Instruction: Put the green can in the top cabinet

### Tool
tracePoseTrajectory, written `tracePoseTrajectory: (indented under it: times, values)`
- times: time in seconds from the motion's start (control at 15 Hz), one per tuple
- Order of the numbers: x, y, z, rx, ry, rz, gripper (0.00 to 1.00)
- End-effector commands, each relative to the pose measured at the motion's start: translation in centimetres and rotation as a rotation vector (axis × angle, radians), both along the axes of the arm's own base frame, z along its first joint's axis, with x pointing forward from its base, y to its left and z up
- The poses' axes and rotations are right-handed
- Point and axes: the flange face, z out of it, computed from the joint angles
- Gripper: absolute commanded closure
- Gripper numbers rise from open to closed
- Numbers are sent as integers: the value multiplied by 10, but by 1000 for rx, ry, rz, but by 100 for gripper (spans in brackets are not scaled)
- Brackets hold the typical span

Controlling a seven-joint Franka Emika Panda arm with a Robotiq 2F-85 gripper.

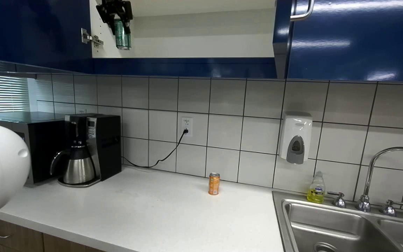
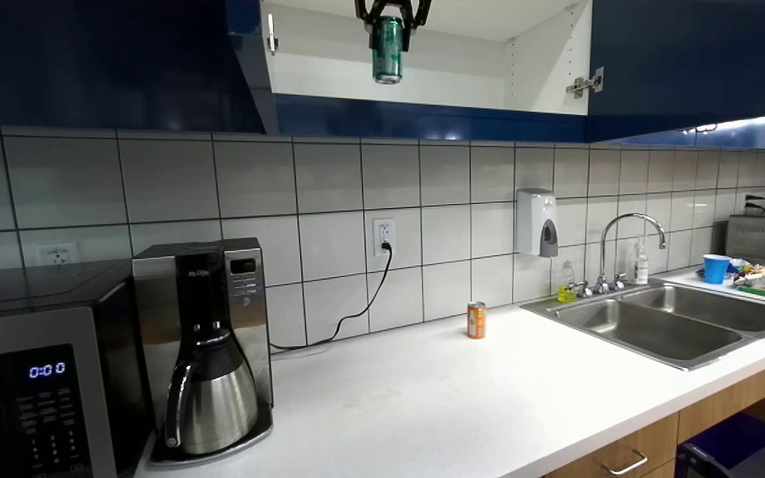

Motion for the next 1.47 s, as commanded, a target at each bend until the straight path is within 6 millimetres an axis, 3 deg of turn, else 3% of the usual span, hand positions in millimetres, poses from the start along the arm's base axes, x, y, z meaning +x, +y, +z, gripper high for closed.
tracePoseTrajectory:
  times: [0.0, 0.47, 1.4]
  values:
    - [15, 2, 7, 5, 0, -46, 62]
    - [39, 2, -1, 15, 9, -73, 62]
    - [62, -1, -14, 44, 28, -117, 62]
